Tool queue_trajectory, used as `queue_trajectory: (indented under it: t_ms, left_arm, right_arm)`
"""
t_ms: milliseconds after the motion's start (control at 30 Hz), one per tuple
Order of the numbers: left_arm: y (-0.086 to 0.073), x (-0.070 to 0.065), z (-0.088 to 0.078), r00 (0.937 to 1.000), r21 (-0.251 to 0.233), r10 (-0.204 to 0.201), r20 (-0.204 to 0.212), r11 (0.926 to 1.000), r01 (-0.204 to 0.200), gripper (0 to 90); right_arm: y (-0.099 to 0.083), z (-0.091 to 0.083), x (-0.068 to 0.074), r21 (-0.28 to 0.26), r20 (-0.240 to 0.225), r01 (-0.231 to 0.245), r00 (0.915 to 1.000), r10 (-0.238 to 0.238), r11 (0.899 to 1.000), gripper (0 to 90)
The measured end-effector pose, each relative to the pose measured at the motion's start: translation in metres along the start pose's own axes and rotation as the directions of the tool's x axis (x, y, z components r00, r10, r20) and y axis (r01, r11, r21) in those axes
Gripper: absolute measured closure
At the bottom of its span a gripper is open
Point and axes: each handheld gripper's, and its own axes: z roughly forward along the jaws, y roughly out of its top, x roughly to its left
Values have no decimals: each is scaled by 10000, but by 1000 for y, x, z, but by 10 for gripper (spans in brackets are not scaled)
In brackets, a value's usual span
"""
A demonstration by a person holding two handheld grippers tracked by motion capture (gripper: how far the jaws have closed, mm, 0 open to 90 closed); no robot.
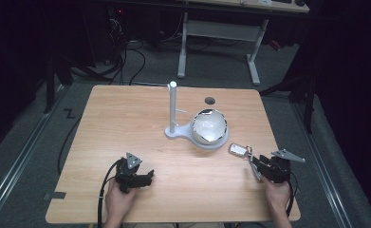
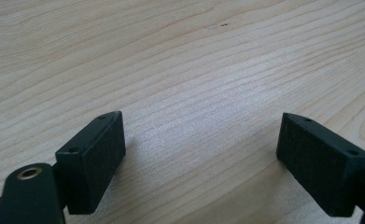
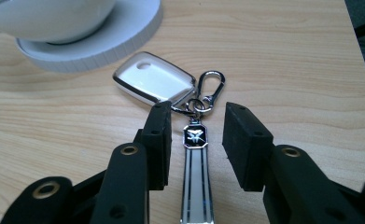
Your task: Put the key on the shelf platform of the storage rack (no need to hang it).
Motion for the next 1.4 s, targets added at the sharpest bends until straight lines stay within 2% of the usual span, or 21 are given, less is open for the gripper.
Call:
queue_trajectory:
  t_ms: [467, 733, 900, 1033, 1200, 1400]
  left_arm:
    - [0, 0, 0, 10000, 2, -4, -4, 10000, 4, 159]
    - [0, 0, 0, 10000, 1, -7, -4, 10000, 7, 158]
    - [0, 0, 0, 10000, 1, -6, -5, 10000, 6, 158]
    - [0, 0, 0, 10000, 1, -5, -4, 10000, 5, 158]
    - [0, 0, 0, 10000, 2, 5, -8, 10000, -5, 158]
    - [0, 0, 0, 10000, 1, -1, -8, 10000, 1, 158]
  right_arm:
    - [0, 23, 0, 893, 342, 357, 9987, -389, 9954, 642]
    - [-1, 29, 2, 1063, 402, 528, 9975, -573, 9929, 673]
    - [-1, 29, 3, 1040, 425, 758, 9958, -805, 9917, 736]
    - [-2, 29, 5, 1068, 562, 1148, 9910, -1212, 9876, 742]
    - [-2, 29, 4, 985, 472, 1099, 9923, -1149, 9891, 745]
    - [-2, 26, 9, 720, 490, 1395, 9885, -1432, 9876, 746]
